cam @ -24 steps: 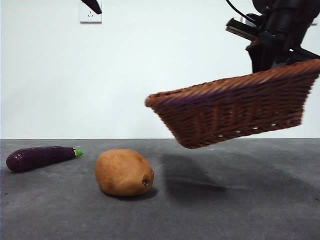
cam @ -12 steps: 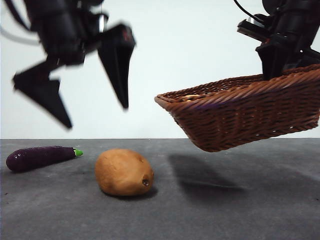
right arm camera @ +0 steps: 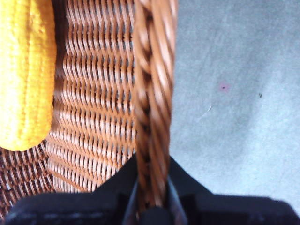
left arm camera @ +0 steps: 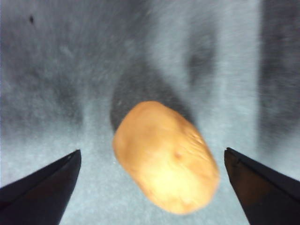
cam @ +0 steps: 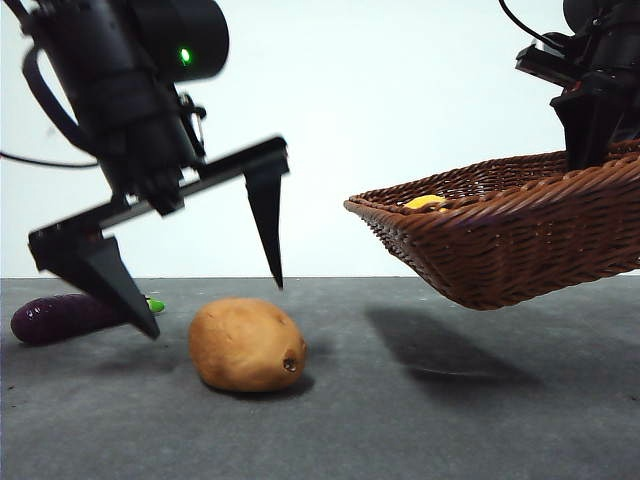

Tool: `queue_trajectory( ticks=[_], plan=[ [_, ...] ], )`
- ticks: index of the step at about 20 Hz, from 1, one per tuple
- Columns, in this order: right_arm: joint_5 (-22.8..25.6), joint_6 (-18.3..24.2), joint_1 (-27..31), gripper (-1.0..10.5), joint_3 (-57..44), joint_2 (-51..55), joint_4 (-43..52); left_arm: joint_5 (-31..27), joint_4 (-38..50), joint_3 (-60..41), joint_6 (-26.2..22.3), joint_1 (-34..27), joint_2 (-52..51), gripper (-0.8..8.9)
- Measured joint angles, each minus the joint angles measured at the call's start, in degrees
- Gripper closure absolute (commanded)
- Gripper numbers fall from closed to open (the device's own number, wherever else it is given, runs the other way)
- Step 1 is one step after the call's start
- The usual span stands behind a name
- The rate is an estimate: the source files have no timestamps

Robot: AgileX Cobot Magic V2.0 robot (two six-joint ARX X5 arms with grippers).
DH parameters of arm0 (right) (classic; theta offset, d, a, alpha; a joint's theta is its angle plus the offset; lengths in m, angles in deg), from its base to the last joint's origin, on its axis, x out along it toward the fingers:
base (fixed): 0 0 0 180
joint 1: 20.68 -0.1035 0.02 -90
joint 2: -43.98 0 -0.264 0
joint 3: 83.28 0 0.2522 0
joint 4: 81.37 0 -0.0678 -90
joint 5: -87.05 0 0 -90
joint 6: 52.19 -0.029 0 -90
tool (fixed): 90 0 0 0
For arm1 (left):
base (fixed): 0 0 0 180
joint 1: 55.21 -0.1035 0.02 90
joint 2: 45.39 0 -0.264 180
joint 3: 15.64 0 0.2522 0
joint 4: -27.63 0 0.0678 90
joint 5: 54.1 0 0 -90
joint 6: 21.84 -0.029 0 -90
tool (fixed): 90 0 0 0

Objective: Help me put the vegetables on the table into the basket

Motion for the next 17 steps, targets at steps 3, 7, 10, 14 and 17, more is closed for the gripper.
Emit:
queue_trajectory(
  ticks=[3, 7, 10, 14, 17],
  plan=[
    [-0.07, 0.02, 0.00, 9.6, 0.00, 0.00, 0.00, 0.00, 1.07, 0.00, 1.42, 0.26, 0.87, 2.52],
    [-0.09, 0.07, 0.00, 9.6, 0.00, 0.00, 0.02, 3.82, 1.49, 0.02, 2.91, 0.44, 4.24, 2.52],
    [-0.09, 0.20, 0.00, 9.6, 0.00, 0.00, -0.04, 2.97, 2.36, 0.39, 3.50, 0.94, 5.31, 6.25],
    [-0.11, 0.20, 0.00, 9.6, 0.00, 0.00, -0.11, 2.73, 2.67, 0.37, 3.56, 1.27, 5.29, 8.22],
    [-0.11, 0.20, 0.00, 9.6, 0.00, 0.00, -0.13, 2.73, 3.08, 0.37, 3.04, 1.27, 5.11, 8.22]
  ],
)
